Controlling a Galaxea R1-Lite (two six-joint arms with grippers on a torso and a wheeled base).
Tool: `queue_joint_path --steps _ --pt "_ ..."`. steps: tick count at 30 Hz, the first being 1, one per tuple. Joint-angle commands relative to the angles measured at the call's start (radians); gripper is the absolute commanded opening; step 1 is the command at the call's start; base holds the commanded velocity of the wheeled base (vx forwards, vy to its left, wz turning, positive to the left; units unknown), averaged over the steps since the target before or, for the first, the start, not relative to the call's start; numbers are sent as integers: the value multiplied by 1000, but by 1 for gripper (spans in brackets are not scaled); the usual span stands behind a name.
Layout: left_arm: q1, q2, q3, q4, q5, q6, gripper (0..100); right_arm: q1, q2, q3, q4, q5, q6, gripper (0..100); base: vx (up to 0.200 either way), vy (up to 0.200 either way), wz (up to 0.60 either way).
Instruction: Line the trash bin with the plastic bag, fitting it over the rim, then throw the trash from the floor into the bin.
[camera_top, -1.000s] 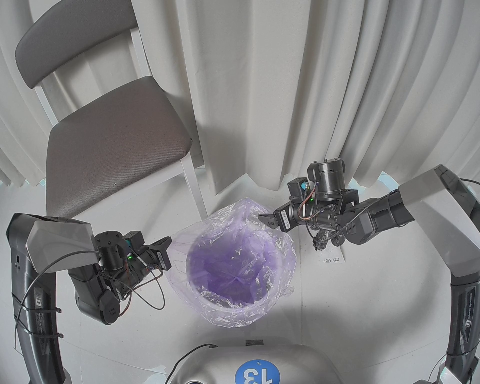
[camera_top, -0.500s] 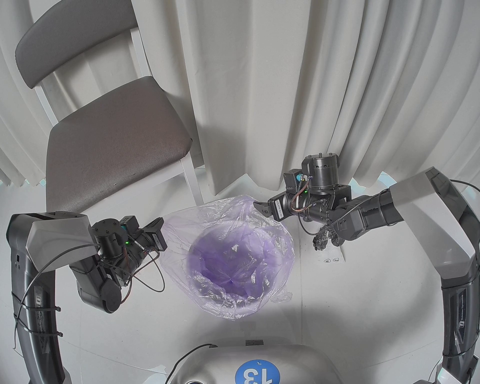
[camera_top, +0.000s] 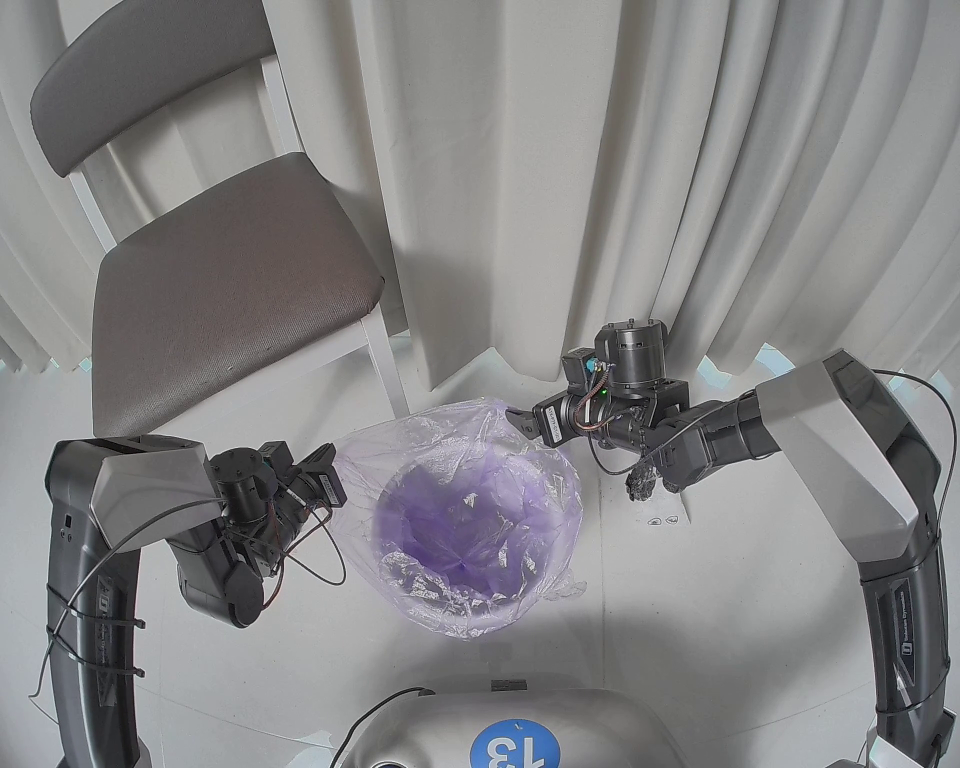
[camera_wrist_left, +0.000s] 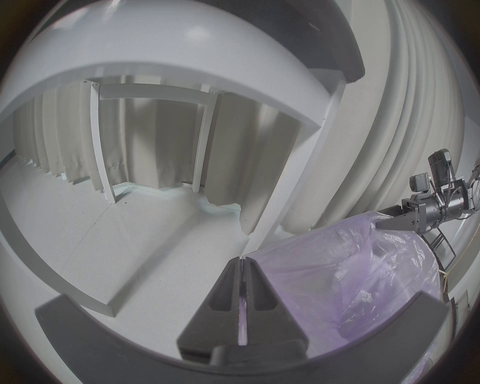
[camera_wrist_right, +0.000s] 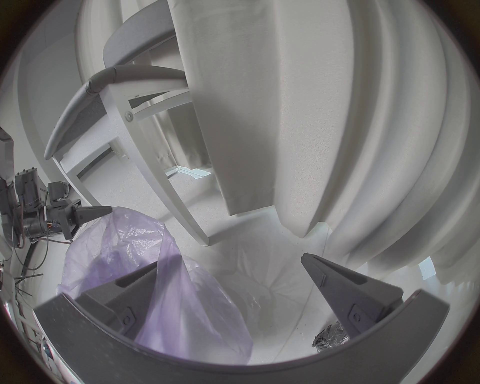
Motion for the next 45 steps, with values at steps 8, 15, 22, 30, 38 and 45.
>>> queue_joint_path --steps 8,15,22,30,38,45 --pt "-7 -48 77 -19 -16 4 0 -22 -12 32 0 -15 12 100 0 0 0" --pt "-1 -155 171 -19 -67 8 0 -7 -138 170 12 -10 1 100 0 0 0" --pt "-4 -143 181 -13 -79 27 0 9 -155 222 12 -17 1 100 0 0 0" --pt "27 -158 186 -13 -88 80 100 21 -206 256 12 -27 11 100 0 0 0" --pt "55 -302 261 -19 -191 120 100 21 -287 378 0 -30 15 100 0 0 0" --pt "-5 -474 415 -19 -199 120 100 21 -322 440 -43 -32 52 100 0 0 0"
